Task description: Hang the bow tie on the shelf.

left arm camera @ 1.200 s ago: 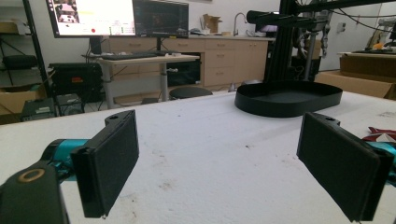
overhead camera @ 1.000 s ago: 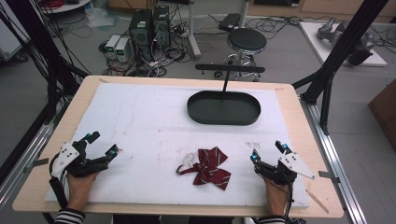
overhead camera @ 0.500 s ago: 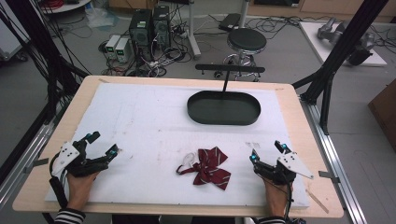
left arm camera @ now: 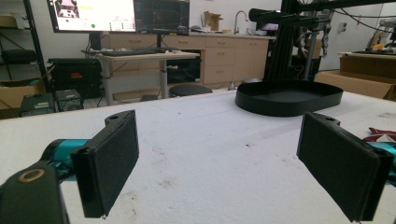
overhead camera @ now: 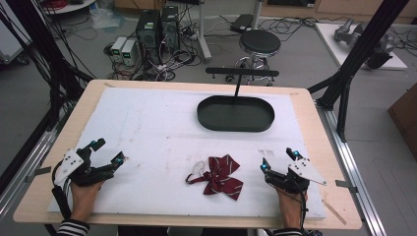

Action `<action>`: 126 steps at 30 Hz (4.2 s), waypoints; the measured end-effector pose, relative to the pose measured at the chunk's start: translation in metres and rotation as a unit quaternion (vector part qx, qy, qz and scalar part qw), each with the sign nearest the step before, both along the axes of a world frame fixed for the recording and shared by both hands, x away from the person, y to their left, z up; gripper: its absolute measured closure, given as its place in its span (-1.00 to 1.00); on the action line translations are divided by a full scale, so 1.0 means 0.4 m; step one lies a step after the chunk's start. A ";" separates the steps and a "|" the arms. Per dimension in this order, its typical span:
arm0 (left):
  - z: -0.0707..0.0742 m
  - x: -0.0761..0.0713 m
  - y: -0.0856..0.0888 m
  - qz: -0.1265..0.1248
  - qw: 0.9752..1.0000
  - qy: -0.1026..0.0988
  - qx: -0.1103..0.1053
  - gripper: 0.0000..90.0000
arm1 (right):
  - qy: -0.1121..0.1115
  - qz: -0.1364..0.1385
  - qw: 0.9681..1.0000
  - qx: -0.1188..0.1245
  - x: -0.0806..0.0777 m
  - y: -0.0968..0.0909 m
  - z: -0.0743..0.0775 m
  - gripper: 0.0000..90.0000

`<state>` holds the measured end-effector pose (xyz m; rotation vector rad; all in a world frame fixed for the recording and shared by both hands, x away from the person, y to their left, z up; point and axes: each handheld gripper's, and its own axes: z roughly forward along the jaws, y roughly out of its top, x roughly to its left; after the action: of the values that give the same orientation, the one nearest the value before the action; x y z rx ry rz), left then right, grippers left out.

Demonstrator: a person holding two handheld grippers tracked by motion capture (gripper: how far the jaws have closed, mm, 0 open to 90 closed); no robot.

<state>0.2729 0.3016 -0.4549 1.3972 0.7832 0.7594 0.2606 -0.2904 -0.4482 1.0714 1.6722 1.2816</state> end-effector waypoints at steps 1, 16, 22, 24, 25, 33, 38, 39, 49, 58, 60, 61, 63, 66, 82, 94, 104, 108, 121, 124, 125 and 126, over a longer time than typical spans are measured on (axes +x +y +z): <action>0.000 0.001 0.000 0.000 1.000 0.002 0.000 -0.71 | 0.005 0.008 1.000 -0.003 0.000 0.007 0.006 -0.80; 0.000 0.001 0.000 0.000 1.000 0.003 -0.001 -0.70 | 0.035 0.124 0.990 -0.062 0.023 0.105 0.143 -0.80; 0.000 0.001 0.000 0.000 1.000 0.002 -0.001 -0.70 | 0.055 0.175 0.981 -0.068 0.046 0.152 0.189 -0.80; 0.000 0.001 0.000 0.000 1.000 0.002 0.000 -0.70 | 0.039 0.178 0.979 -0.086 0.056 0.159 0.195 -0.80; 0.000 0.001 -0.001 0.001 1.000 0.001 0.000 -0.70 | 0.062 0.192 0.976 -0.082 0.062 0.179 0.202 -0.80; 0.000 0.001 0.000 0.001 1.000 0.002 -0.001 -0.71 | 0.119 0.256 0.954 -0.100 0.097 0.253 0.209 -0.67; 0.000 0.001 -0.001 0.003 1.000 0.002 0.001 -0.70 | 0.136 0.298 0.937 -0.120 0.118 0.313 0.211 -0.64; 0.000 0.001 -0.001 0.003 1.000 0.002 0.001 -0.70 | 0.138 0.302 0.935 -0.122 0.122 0.320 0.211 -0.64; 0.000 0.001 -0.001 0.005 1.000 0.002 0.000 -0.70 | 0.192 0.336 0.909 -0.155 0.164 0.406 0.194 -0.46; 0.000 0.001 -0.002 0.005 1.000 0.001 0.001 -0.70 | 0.228 0.348 0.890 -0.186 0.199 0.447 0.162 -0.39; 0.000 0.001 -0.002 0.005 1.000 0.001 0.001 -0.70 | 0.234 0.347 0.888 -0.191 0.205 0.452 0.156 -0.35; 0.000 0.001 -0.002 0.006 1.000 0.001 0.001 -0.70 | 0.234 0.347 0.888 -0.191 0.205 0.452 0.156 -0.35; 0.000 0.000 -0.002 0.006 1.000 0.000 0.001 -0.70 | 0.244 0.347 0.885 -0.191 0.212 0.458 0.147 -0.33; 0.000 0.000 -0.002 0.006 1.000 0.000 0.001 -0.70 | 0.251 0.346 0.883 -0.195 0.216 0.460 0.143 -0.28; 0.000 0.000 -0.001 0.005 1.000 0.001 0.001 -0.70 | 0.290 0.343 0.863 -0.231 0.224 0.491 0.110 -0.14; 0.000 0.000 -0.001 0.005 1.000 0.000 0.000 -0.70 | 0.313 0.352 0.844 -0.255 0.221 0.502 0.094 0.00; 0.000 0.000 -0.001 0.005 1.000 0.000 0.000 -0.70 | 0.324 0.364 0.833 -0.262 0.220 0.507 0.087 0.34; 0.000 0.000 -0.001 0.005 1.000 0.001 0.000 -0.70 | 0.329 0.364 0.830 -0.266 0.219 0.508 0.088 0.55; 0.000 0.000 -0.001 0.004 1.000 0.001 0.000 -0.70 | 0.328 0.363 0.828 -0.275 0.218 0.508 0.088 0.94; 0.000 0.000 -0.001 0.004 1.000 0.000 0.000 -0.70 | 0.323 0.361 0.832 -0.270 0.216 0.504 0.092 0.94; 0.000 0.000 -0.001 0.004 1.000 0.000 0.000 -0.70 | 0.316 0.357 0.838 -0.266 0.215 0.500 0.096 0.94; 0.000 0.000 -0.001 0.005 1.000 0.000 0.000 -0.70 | 0.316 0.357 0.838 -0.266 0.215 0.500 0.096 0.94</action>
<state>0.2729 0.3011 -0.4549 1.3940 0.7907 0.7670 0.3466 -0.0904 -0.4096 0.5374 2.9090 0.7616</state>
